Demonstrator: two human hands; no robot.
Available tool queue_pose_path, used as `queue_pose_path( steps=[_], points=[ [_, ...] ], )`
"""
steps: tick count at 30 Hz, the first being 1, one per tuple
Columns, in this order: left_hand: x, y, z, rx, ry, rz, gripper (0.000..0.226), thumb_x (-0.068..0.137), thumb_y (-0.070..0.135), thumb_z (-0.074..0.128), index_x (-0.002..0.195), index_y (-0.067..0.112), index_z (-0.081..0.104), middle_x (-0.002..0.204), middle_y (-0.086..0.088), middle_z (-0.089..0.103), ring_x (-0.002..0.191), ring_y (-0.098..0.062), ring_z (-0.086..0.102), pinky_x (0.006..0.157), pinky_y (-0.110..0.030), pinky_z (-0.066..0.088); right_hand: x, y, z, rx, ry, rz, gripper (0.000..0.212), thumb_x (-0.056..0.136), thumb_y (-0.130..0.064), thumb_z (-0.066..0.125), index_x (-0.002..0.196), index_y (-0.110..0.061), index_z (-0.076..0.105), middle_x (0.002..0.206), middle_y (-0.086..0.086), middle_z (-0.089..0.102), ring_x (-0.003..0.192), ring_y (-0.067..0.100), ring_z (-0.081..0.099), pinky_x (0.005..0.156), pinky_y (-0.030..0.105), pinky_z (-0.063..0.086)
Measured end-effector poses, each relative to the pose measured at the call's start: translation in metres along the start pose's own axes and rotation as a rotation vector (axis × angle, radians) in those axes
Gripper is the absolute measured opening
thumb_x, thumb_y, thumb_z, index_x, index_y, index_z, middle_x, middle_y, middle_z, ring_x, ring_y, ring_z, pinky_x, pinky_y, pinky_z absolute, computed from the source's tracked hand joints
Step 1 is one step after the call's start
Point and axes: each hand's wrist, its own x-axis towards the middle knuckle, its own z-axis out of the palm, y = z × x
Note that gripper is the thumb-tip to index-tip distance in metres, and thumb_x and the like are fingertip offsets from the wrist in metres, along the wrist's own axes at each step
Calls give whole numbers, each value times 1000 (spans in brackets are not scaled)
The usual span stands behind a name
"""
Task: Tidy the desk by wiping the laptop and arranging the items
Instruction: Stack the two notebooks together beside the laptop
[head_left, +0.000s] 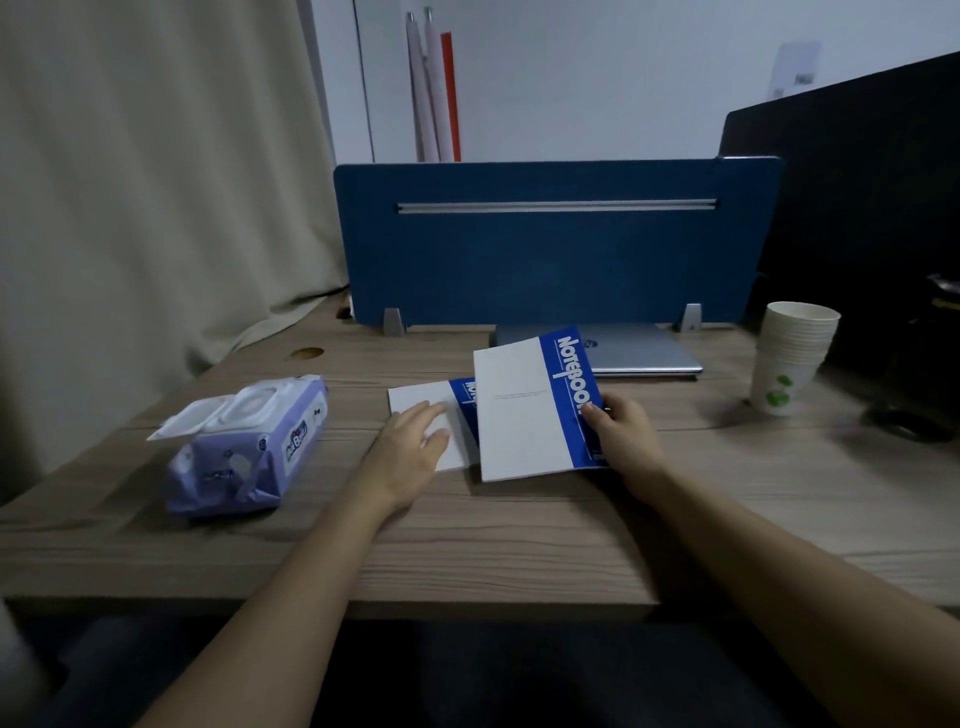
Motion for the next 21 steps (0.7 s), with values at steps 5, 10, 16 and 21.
queue_pose_path(
  steps=[5,10,16,21],
  points=[
    [0,-3,-6,-113,88,-76,47,100,36,41,145,24,42,150,0,42,132,-15,40,101,-27,31,8,-8,37,-73,-56,-10,14,102,-30,48,113,-22,53,96,-12,66,80,2,67,53,16,50],
    [2,-4,-2,-60,96,-69,56,97,50,41,147,26,36,149,-1,41,123,-13,44,94,-30,37,20,-19,70,-137,-89,-14,30,103,-30,46,126,-12,55,119,5,66,95,15,66,69,28,51],
    [7,-7,7,145,-2,-90,96,75,82,35,152,26,23,160,1,22,142,-21,27,113,-45,29,24,-17,84,-315,-48,-129,36,101,-29,49,134,-15,53,131,6,62,109,19,62,66,22,47],
    [8,-11,9,216,-5,-108,109,63,89,36,151,26,24,160,1,22,143,-22,25,113,-45,28,22,-8,77,-468,-27,-253,29,102,-18,44,123,-17,63,123,3,67,96,11,57,65,17,44]
  ],
)
